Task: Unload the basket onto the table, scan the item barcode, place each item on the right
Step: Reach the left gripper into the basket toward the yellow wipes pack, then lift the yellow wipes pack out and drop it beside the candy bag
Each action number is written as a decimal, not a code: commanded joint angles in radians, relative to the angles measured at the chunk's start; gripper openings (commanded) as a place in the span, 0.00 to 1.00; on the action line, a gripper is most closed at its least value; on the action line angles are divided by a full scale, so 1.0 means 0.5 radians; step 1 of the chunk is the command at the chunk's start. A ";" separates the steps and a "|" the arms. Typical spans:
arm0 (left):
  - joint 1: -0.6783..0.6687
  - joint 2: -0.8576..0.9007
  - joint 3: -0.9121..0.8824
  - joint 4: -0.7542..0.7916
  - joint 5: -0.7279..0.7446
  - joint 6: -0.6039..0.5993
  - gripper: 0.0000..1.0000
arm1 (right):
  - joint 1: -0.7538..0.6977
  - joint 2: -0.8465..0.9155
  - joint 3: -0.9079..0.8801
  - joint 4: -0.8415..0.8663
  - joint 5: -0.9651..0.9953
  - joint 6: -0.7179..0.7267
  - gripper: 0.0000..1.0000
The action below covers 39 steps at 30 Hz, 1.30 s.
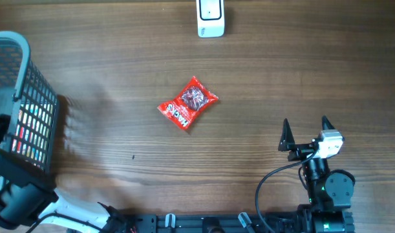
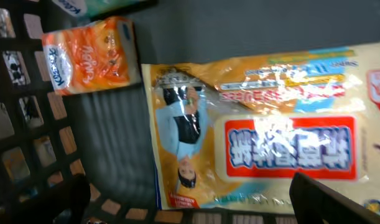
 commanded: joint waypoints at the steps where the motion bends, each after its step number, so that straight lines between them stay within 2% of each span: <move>1: 0.032 -0.001 -0.161 0.105 0.060 -0.138 1.00 | 0.005 -0.009 -0.002 0.005 0.018 -0.018 1.00; 4: 0.030 -0.001 -0.360 0.280 0.289 -0.139 1.00 | 0.005 -0.009 -0.002 0.005 0.018 -0.018 1.00; 8: 0.047 -0.001 -0.649 0.562 0.297 -0.139 1.00 | 0.005 -0.009 -0.002 0.005 0.018 -0.018 1.00; 17: 0.071 0.000 -0.877 0.846 0.373 -0.137 1.00 | 0.005 -0.009 -0.002 0.005 0.018 -0.018 1.00; 18: 0.071 0.000 -0.908 0.879 0.373 -0.137 0.93 | 0.005 -0.009 -0.002 0.005 0.018 -0.018 1.00; 19: 0.071 0.000 -0.916 0.896 0.374 -0.135 0.81 | 0.005 -0.009 -0.002 0.005 0.018 -0.018 1.00; 20: 0.071 0.000 -0.915 0.912 0.373 -0.122 0.58 | 0.005 -0.009 -0.002 0.005 0.018 -0.018 1.00; 21: 0.071 -0.001 -0.915 0.919 0.373 -0.122 0.41 | 0.005 -0.009 -0.002 0.005 0.018 -0.018 1.00; 26: 0.071 -0.024 -0.858 0.864 0.374 -0.123 0.04 | 0.005 -0.009 -0.002 0.005 0.018 -0.018 1.00; 30: 0.071 -0.145 -0.450 0.526 0.502 -0.124 0.04 | 0.005 -0.009 -0.002 0.005 0.018 -0.018 1.00; 31: 0.071 -0.209 -0.228 0.366 0.577 -0.124 0.04 | 0.005 -0.009 -0.002 0.005 0.018 -0.018 1.00; 33: 0.069 -0.317 0.031 0.240 0.639 -0.124 0.04 | 0.005 -0.009 -0.002 0.005 0.018 -0.018 1.00; 35: 0.069 -0.511 0.209 0.243 0.722 -0.124 0.04 | 0.005 -0.009 -0.002 0.005 0.018 -0.018 1.00; 37: 0.069 -0.719 0.243 0.352 0.830 -0.124 0.04 | 0.005 -0.009 -0.002 0.005 0.018 -0.018 1.00; 39: 0.069 -0.945 0.243 0.533 1.180 -0.135 0.04 | 0.005 -0.009 -0.002 0.005 0.018 -0.018 1.00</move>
